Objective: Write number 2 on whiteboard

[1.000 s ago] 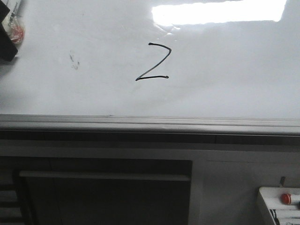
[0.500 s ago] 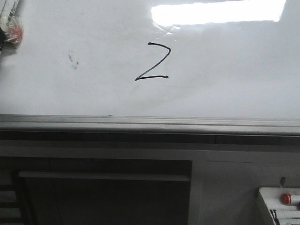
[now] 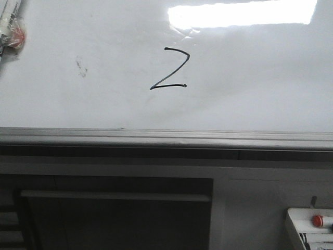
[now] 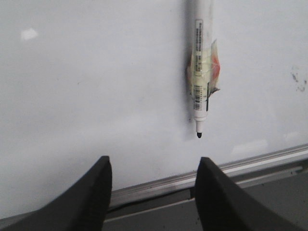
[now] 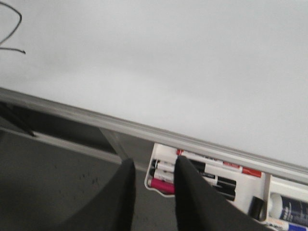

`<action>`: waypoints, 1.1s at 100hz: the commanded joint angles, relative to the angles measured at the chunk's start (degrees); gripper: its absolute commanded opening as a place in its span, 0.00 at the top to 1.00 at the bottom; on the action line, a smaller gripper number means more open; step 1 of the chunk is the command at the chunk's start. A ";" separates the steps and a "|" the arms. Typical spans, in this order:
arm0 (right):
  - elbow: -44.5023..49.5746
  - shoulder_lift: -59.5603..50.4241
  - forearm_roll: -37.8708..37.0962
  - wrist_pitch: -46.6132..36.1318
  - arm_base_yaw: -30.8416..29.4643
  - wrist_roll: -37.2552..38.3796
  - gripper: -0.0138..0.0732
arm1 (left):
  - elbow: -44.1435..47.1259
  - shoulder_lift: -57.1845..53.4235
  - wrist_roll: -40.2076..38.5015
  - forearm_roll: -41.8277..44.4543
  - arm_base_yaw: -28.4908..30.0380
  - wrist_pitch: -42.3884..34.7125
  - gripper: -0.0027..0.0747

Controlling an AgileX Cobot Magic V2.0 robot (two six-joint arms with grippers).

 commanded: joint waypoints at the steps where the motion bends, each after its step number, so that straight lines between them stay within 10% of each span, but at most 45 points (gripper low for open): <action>1: 1.96 -4.57 -0.50 -9.43 -0.53 1.61 0.70 | 2.99 -3.63 -1.03 -0.14 0.26 -8.70 0.50; 23: 8.88 -15.39 -0.50 -17.44 -0.53 1.61 0.86 | 15.83 -12.07 -1.03 -4.78 0.26 -22.75 0.55; 51: 13.65 -21.26 -4.27 -23.57 -0.53 1.21 0.92 | 26.03 -15.31 -1.03 -6.71 0.26 -39.25 0.99; 110: 13.65 -21.26 -4.27 -22.91 -0.53 1.21 0.92 | 27.05 -15.44 -1.03 -6.84 0.13 -40.39 0.99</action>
